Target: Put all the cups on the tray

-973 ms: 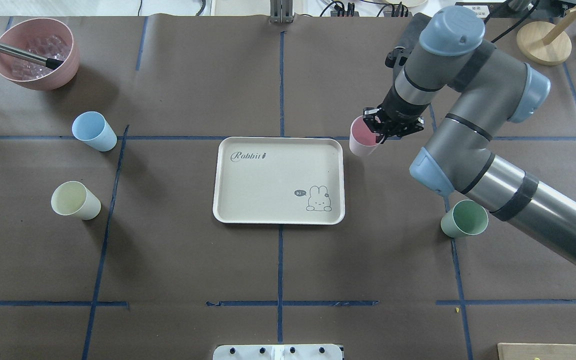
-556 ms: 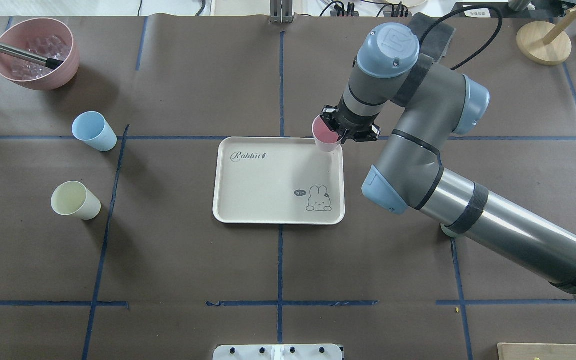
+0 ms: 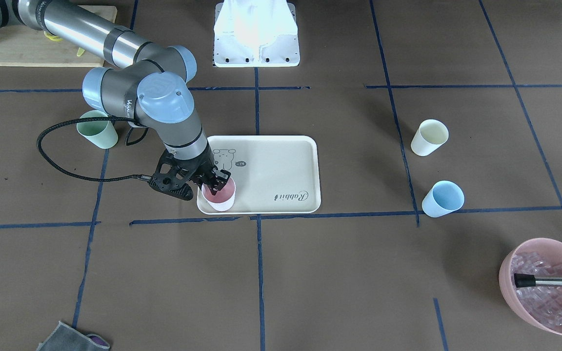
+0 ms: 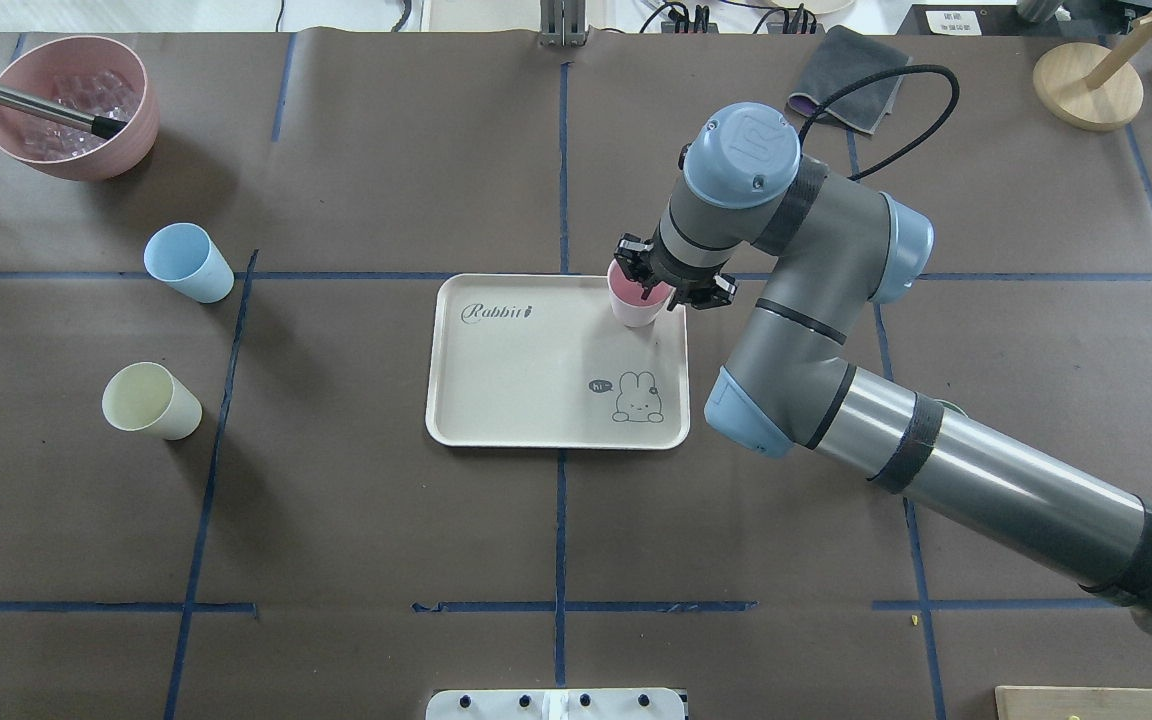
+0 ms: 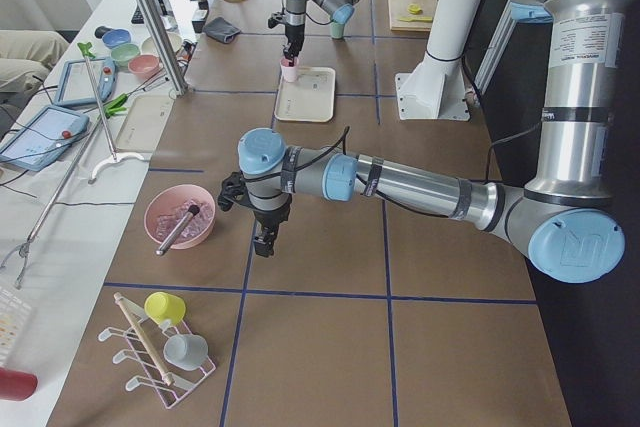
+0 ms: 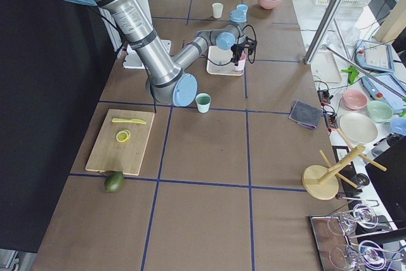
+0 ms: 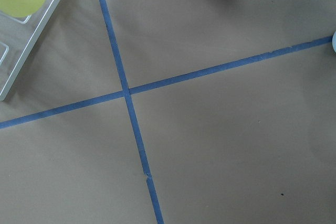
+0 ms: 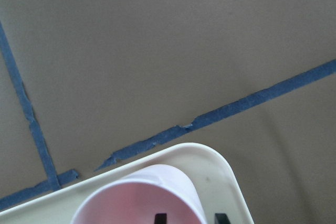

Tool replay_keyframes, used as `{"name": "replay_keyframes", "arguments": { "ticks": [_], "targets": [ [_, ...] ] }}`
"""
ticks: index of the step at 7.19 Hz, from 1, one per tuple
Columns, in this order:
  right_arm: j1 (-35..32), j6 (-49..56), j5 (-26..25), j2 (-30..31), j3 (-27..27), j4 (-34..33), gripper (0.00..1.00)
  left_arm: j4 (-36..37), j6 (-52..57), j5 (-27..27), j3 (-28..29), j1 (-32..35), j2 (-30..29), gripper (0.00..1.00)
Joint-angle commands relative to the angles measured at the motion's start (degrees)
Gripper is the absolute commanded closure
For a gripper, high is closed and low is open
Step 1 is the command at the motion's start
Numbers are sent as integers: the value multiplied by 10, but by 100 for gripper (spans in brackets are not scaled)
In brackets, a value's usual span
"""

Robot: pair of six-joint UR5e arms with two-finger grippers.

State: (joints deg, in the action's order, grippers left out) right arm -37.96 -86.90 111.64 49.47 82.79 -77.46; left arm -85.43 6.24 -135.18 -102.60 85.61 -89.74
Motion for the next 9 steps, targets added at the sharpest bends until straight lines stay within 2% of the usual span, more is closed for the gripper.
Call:
{"name": "replay_keyframes", "arguments": {
  "ticks": [1, 2, 4, 5, 6, 8, 9],
  "targets": [
    [-6, 3, 7, 2, 5, 5, 1, 0, 0, 0, -1, 0, 0, 0],
    [-19, 10, 26, 4, 11, 3, 1, 0, 0, 0, -1, 0, 0, 0],
    [-62, 97, 87, 35, 25, 3, 1, -3, -31, -2, -2, -2, -11, 0],
    [-92, 168, 121, 69, 42, 3, 1, -14, -160, -4, -12, -31, -24, 0],
    [-131, 243, 158, 102, 55, 3, 1, -64, -238, -4, -11, -69, -24, 0],
    [-206, 387, 212, 161, 60, 3, 1, -130, -329, 2, -21, -134, -24, 0],
    [-233, 474, 216, 204, 70, 3, 1, -167, -399, 3, -22, -189, -22, 0]
  ]
}}
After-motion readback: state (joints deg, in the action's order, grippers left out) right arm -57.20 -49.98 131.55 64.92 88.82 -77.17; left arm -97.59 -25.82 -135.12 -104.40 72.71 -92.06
